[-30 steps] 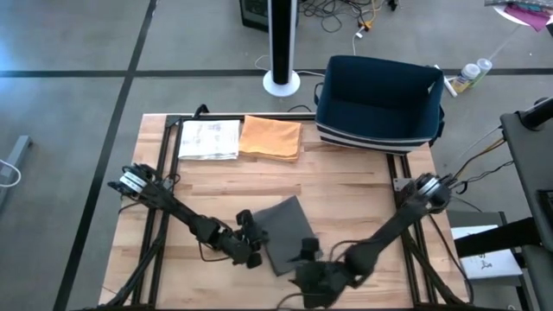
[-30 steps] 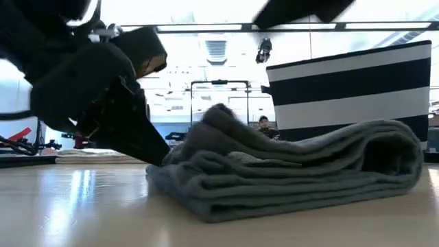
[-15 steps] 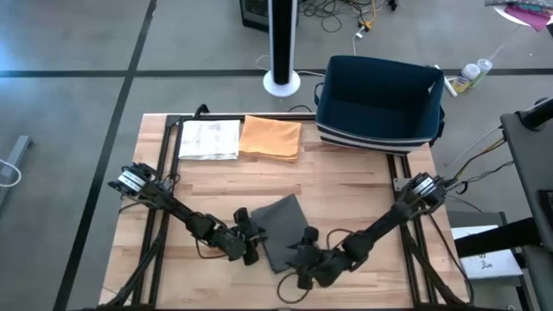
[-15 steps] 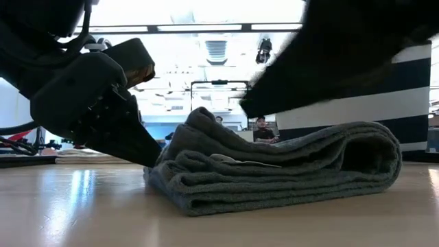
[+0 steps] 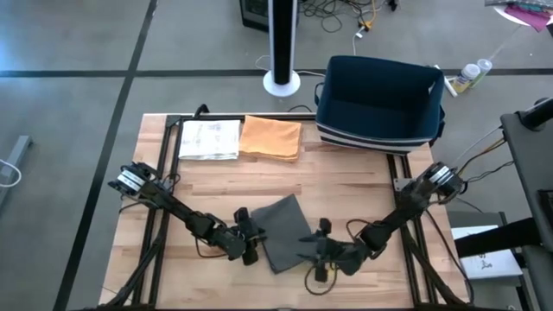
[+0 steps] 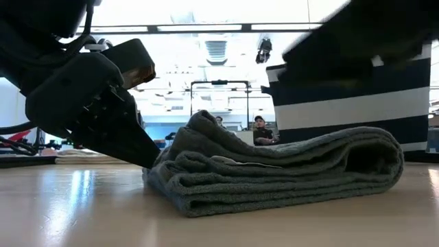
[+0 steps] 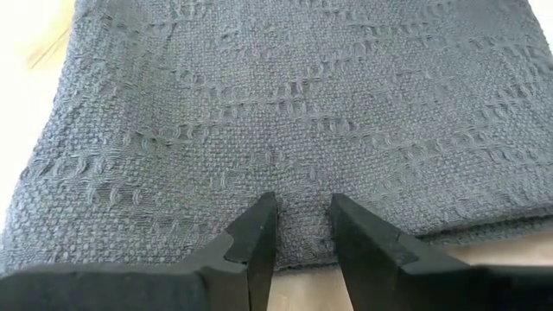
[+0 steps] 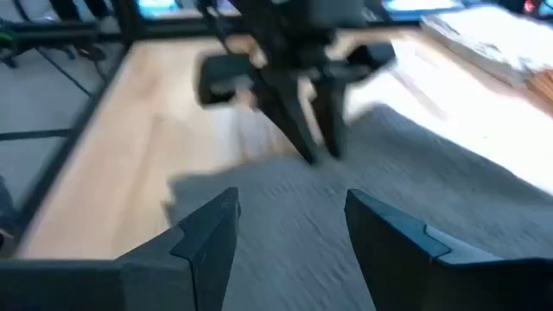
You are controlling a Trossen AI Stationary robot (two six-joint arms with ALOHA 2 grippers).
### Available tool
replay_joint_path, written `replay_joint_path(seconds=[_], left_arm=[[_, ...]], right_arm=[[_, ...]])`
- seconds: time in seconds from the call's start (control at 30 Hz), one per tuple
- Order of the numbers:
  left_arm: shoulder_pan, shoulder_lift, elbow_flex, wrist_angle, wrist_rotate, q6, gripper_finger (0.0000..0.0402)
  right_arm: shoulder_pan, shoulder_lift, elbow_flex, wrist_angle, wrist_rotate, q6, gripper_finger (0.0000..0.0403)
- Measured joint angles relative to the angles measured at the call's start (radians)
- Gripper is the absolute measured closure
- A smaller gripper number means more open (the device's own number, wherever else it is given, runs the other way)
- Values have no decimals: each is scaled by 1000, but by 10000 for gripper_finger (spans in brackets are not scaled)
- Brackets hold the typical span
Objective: Fold towel
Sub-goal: Fold the black towel
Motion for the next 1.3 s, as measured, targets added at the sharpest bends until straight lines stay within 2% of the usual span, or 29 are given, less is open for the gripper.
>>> replay_joint_path(seconds=[0.13, 0.27, 0.43, 0.57, 0.73, 0.87, 1.03, 1.17, 1.3], left_arm=[[1, 1, 0, 0, 4, 0, 287], [1, 1, 0, 1, 10, 1, 287], [0, 1, 0, 1, 19, 1, 296], [0, 1, -1, 2, 27, 0, 301], [1, 1, -2, 8, 33, 4, 296], [3, 1, -2, 9, 34, 4, 287], [3, 1, -2, 10, 34, 4, 283], [1, 1, -2, 10, 32, 4, 289], [1, 1, -2, 10, 29, 5, 294]], right_arm=[[-2, 56, -55, -23, -44, 128, 202], [0, 63, -70, -120, -64, 206, 203], [1, -23, -58, -178, -64, 106, 204], [-5, -77, -57, -163, -6, 49, 204], [-70, -64, -57, -144, 87, 50, 204], [-151, 22, -59, -130, 66, 129, 203], [-196, 129, -54, -61, -9, 149, 203], [-198, 100, -43, -79, -26, 73, 203], [-209, 13, -13, -68, 44, -76, 203]])
